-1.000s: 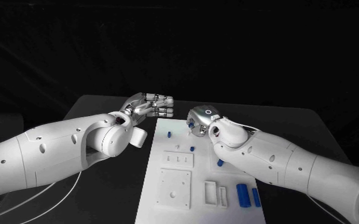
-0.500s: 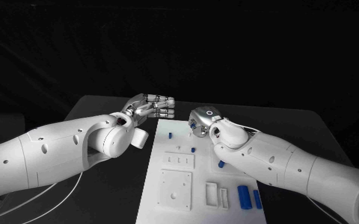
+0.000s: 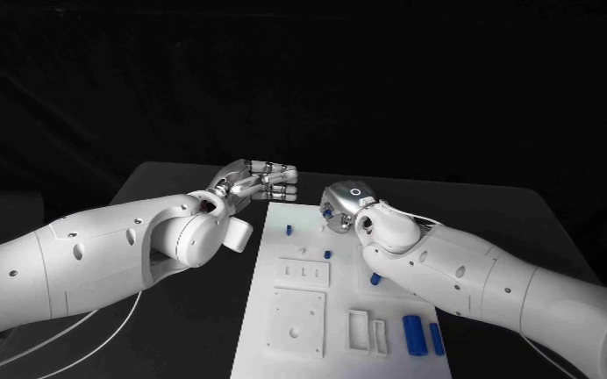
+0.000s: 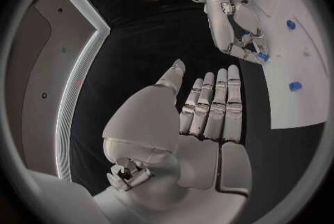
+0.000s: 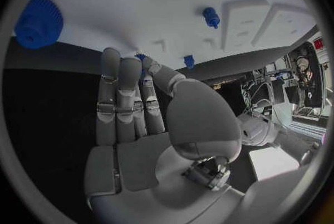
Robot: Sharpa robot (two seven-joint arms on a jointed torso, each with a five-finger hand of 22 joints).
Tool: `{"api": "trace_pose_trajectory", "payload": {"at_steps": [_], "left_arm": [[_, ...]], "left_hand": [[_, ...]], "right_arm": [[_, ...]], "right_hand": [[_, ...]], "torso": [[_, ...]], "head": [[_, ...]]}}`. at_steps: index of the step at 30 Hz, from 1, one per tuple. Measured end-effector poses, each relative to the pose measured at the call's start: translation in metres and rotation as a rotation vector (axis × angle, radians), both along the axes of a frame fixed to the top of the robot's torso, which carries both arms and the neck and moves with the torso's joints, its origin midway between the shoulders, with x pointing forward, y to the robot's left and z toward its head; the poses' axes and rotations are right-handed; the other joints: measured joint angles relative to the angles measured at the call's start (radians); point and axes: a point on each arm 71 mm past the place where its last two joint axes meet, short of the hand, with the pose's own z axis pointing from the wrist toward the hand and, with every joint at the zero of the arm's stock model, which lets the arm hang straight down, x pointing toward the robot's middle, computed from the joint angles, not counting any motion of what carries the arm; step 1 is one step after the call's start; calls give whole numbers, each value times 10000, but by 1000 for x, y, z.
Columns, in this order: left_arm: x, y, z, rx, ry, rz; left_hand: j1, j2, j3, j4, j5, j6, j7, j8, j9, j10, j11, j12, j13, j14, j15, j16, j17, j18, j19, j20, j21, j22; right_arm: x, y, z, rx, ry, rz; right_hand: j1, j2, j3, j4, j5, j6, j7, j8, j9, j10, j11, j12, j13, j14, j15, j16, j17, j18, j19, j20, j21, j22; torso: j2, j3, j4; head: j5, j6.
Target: Assemble the parts on the task board
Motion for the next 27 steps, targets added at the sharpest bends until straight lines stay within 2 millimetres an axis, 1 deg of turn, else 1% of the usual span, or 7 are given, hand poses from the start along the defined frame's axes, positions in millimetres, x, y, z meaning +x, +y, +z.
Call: {"api": "trace_pose_trajectory", "payload": {"at_steps": [4,7,9,11,15,19,27], "left_arm": [[0,-1,0,4,9,-14],[0,-1,0,5,21,-35],[0,-2,0,5,30,-50],[0,-2,0,6,41,-65],[0,-2,0,12,64,-82],[0,-1,0,24,84,-79],[0,-1,0,39,115,-93]], "left_hand": [[0,0,0,0,0,-96,9,0,0,0,0,0,0,-22,-22,0,0,0,0,0,0,0],[0,0,0,0,0,-96,9,0,0,0,0,0,0,-57,-17,0,0,1,0,0,0,-2],[0,0,0,0,0,-96,9,0,0,0,0,0,0,-72,-2,0,0,1,0,0,0,-9],[0,0,0,0,0,-96,9,0,0,0,0,0,0,-72,-2,0,0,1,0,0,0,-9],[0,0,0,0,0,-96,9,0,0,-64,9,0,0,-72,-2,0,0,1,0,0,-39,-8],[0,0,0,0,0,-96,9,0,-9,-64,9,0,0,-71,-2,0,0,5,-36,36,-39,-9],[0,0,0,0,0,-160,16,0,-8,-63,9,0,0,-71,-2,0,0,6,-36,36,-39,-8]], "right_arm": [[1,-1,0,5,26,-28],[1,-1,0,21,64,-44],[1,-1,-1,22,95,-54],[1,-1,-2,21,133,-68],[1,-1,-2,58,169,-88],[1,-1,-2,97,198,-107],[2,-1,-2,146,231,-148]], "right_hand": [[-79,-78,-239,61,0,-288,36,1,-8,-172,-120,2,13,23,44,-40,-6,2,38,38,-135,-54],[-66,-144,-251,73,2,-501,108,2,-33,-437,5,39,21,16,94,-40,-6,25,77,107,-183,-83],[-90,-167,-251,73,2,-593,131,2,-49,-541,73,51,6,45,169,-40,-6,121,89,166,-211,-88],[-63,-199,-251,73,2,-604,141,2,-51,-559,91,51,-3,29,186,-40,-6,242,104,182,-261,-88],[-275,-432,-379,202,2,-679,145,2,-39,-647,110,51,-3,27,187,-79,-6,324,122,270,-367,-132],[-274,-431,-429,392,2,-681,146,2,-38,-647,110,51,-3,62,221,-80,-21,398,212,359,-578,-296],[-274,-431,-375,446,2,-681,146,1,-39,-646,110,51,-2,62,221,-80,-21,401,286,286,-716,-344]], "torso": [[3,3,-1],[4,6,-3],[5,6,-9],[7,6,-10],[7,6,-14],[8,8,-14],[12,1,-11]], "head": [[32,29],[52,45],[54,53],[55,58],[56,58],[52,59],[36,59]]}}
